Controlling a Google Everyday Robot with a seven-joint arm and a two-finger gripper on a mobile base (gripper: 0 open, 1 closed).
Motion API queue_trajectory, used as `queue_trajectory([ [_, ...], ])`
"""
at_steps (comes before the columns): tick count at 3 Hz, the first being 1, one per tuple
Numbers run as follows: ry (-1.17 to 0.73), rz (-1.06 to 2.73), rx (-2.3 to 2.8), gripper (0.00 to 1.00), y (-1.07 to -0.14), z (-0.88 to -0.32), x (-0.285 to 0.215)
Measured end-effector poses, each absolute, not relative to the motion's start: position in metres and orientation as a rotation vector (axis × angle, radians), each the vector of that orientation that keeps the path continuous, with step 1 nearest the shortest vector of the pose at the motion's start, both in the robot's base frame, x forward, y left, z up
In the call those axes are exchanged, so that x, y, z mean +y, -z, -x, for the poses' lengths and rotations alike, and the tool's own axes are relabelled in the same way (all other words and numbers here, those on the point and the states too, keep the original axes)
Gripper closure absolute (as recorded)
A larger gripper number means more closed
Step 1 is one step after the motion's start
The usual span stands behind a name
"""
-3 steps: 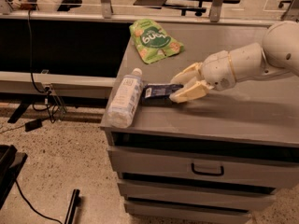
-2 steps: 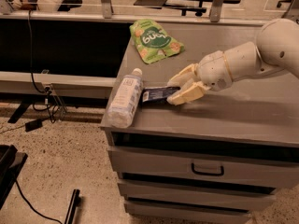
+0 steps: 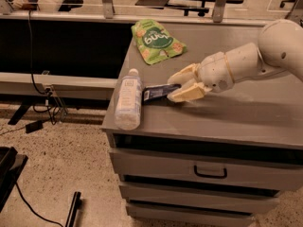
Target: Move rxbar blueberry near blue plastic bottle
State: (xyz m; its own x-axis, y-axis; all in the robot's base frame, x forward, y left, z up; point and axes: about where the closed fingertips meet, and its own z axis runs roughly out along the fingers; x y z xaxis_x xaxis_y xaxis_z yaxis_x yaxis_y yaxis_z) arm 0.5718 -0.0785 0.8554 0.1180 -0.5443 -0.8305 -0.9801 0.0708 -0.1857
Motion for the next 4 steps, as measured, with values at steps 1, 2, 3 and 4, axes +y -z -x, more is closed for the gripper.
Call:
queue_trajectory([
  [1,-0.678,1.584,1.530,0.04,-0.855,-0.572,-0.076],
  [2,-0.678,1.585,1.531,0.00,-0.855,-0.571,-0.077],
  [3,-0.635,1.584,1.572,0.00,-0.863,-0.563,-0.099],
  [4,-0.535,1.538,1.615,0.00,-0.884,-0.545,-0.131],
])
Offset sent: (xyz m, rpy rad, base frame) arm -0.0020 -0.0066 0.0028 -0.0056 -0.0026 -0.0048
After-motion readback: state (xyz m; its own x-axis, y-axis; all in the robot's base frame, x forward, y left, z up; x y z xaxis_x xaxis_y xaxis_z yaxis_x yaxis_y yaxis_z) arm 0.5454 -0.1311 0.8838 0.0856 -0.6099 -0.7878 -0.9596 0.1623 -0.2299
